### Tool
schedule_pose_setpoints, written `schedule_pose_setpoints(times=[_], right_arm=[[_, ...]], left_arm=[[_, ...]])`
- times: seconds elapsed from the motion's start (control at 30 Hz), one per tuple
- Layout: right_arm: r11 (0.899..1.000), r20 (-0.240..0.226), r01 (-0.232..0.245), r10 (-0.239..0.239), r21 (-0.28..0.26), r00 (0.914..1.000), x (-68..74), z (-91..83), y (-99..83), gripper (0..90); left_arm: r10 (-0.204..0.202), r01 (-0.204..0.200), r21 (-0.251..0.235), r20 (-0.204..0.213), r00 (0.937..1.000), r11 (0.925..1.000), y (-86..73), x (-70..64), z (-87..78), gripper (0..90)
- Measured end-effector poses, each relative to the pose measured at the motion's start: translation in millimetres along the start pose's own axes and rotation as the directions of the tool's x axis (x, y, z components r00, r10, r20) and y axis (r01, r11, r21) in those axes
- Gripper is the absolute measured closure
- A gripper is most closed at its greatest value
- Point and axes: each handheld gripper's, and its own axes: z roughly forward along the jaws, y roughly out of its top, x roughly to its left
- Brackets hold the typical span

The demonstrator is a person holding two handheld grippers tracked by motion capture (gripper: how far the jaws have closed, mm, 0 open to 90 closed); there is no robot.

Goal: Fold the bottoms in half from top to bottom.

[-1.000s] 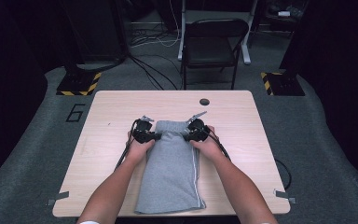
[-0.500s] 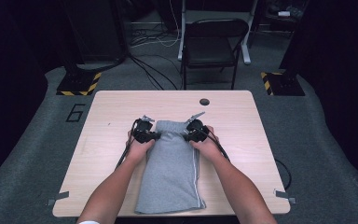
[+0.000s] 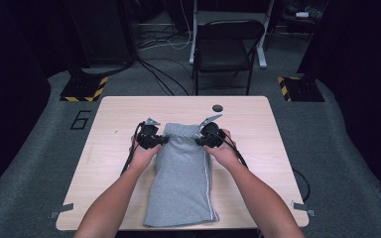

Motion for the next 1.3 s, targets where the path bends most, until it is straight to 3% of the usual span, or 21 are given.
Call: schedule_pose_setpoints(times=[0.1,0.2,0.23,0.3,0.4,0.47,0.7,0.97,1.07,1.1,1.17,1.2,1.3], right_arm=[[1.000,-0.002,0.010,-0.010,-0.016,0.9999,1.5,-6.5,3.8,83.4],[1.000,0.012,0.009,-0.009,-0.022,0.9999,4.0,-12.4,7.4,83.4],[0.999,0.012,0.034,-0.033,-0.034,0.9994,2.4,-14.1,8.7,83.5],[0.999,0.018,0.026,-0.026,-0.040,0.9995,3.6,-17.9,11.9,83.5],[0.997,0.019,0.054,-0.053,-0.060,0.9984,4.0,-23.4,16.6,83.5],[0.998,0.024,0.040,-0.038,-0.057,0.9990,6.1,-27.1,20.1,83.5],[0.992,0.050,0.091,-0.087,-0.085,0.9949,5.1,-39.2,33.2,83.5],[0.990,0.070,0.089,-0.082,-0.106,0.9941,4.1,-44.2,41.1,83.5],[0.987,0.084,0.102,-0.092,-0.120,0.9922,3.6,-47.7,45.3,83.4],[0.990,0.082,0.081,-0.072,-0.116,0.9940,5.1,-49.9,46.4,83.4],[0.983,0.094,0.119,-0.106,-0.140,0.9899,4.0,-51.1,47.9,83.4],[0.985,0.096,0.111,-0.099,-0.131,0.9904,6.3,-51.9,47.1,83.4],[0.979,0.122,0.156,-0.140,-0.134,0.9826,12.4,-47.8,40.3,83.3]], left_arm=[[0.022,-0.022,0.000,-0.002,0.9998,0.9998,7.9,-1.2,-6.8,84.4],[0.020,-0.020,-0.026,-0.002,0.9998,0.9995,13.5,-2.2,-12.4,84.4],[0.020,-0.020,-0.028,-0.004,0.9998,0.9994,15.0,-2.4,-13.7,84.4],[0.024,-0.024,-0.031,-0.005,0.9997,0.9992,18.2,-1.8,-17.1,84.4],[0.025,-0.025,-0.043,-0.008,0.9997,0.9988,22.5,-2.1,-21.0,84.4],[0.024,-0.025,-0.059,-0.011,0.9996,0.9979,25.5,-3.0,-23.5,84.4],[0.033,-0.034,-0.093,-0.016,0.9993,0.9951,38.7,-1.7,-34.5,84.4],[0.042,-0.045,-0.114,-0.024,0.9988,0.9925,49.9,-0.8,-42.3,84.4],[0.047,-0.051,-0.130,-0.028,0.9985,0.9902,52.7,0.1,-44.6,84.4],[0.046,-0.050,-0.132,-0.030,0.9985,0.9900,53.0,0.7,-45.0,84.4],[0.046,-0.049,-0.130,-0.029,0.9985,0.9903,52.0,1.0,-45.6,84.3],[0.048,-0.052,-0.129,-0.029,0.9984,0.9903,50.6,0.7,-45.3,84.3],[0.056,-0.058,-0.116,-0.022,0.9982,0.9915,43.9,-0.3,-43.3,84.3]])
